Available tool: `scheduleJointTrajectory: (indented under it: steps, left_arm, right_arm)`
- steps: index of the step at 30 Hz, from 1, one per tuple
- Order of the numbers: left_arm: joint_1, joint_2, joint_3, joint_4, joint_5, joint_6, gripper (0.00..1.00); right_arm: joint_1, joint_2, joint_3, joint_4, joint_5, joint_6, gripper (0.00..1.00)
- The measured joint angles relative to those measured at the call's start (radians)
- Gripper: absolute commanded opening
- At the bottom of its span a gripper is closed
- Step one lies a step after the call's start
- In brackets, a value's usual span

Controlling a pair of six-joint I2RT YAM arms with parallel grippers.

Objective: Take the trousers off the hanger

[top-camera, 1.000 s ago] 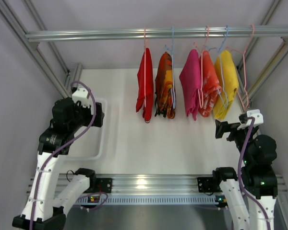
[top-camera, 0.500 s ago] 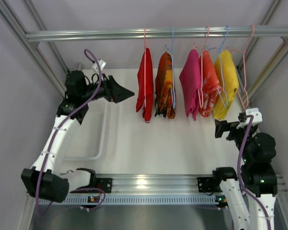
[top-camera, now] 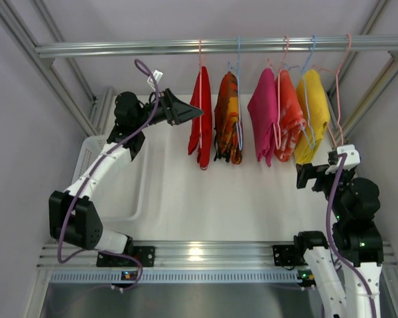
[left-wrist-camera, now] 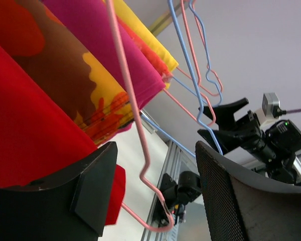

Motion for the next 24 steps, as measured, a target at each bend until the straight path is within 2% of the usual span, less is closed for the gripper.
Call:
scheduleJointTrajectory:
  steps: [6, 10, 12, 13, 17, 18, 19, 24]
  left_arm:
    - [-0.024, 0.051, 0.000, 0.063, -0.069, -0.032, 0.65]
    - [-0.057, 0.063, 0.000, 0.108, -0.099, -0.043, 0.61]
    - [-0.068, 0.069, 0.000, 0.145, -0.099, -0.060, 0.55]
    - [-0.072, 0.076, 0.000, 0.171, -0.098, -0.076, 0.52]
    - [-0.074, 0.117, 0.000, 0.256, -0.098, -0.157, 0.28]
    - [-0.074, 0.126, 0.000, 0.271, -0.099, -0.173, 0.08]
    - [-0.074, 0.130, -0.001, 0.274, -0.100, -0.189, 0.00]
    - [-0.071, 0.131, -0.006, 0.256, -0.117, -0.243, 0.00]
  right_arm:
    - [0.000, 0.025, 0.000, 0.000, -0.005, 0.000, 1.00]
    - [0.000, 0.028, 0.000, 0.002, -0.006, 0.000, 1.00]
    - [0.000, 0.028, 0.000, 0.002, -0.007, 0.000, 0.99]
    - [0.000, 0.028, 0.000, 0.002, -0.008, 0.000, 0.99]
    - [0.000, 0.028, 0.000, 0.004, -0.016, 0.000, 1.00]
    - [0.000, 0.028, 0.000, 0.004, -0.019, 0.000, 0.99]
    - [0.000, 0.028, 0.000, 0.004, -0.024, 0.000, 0.99]
    - [0.000, 0.028, 0.000, 0.005, -0.071, 0.008, 0.99]
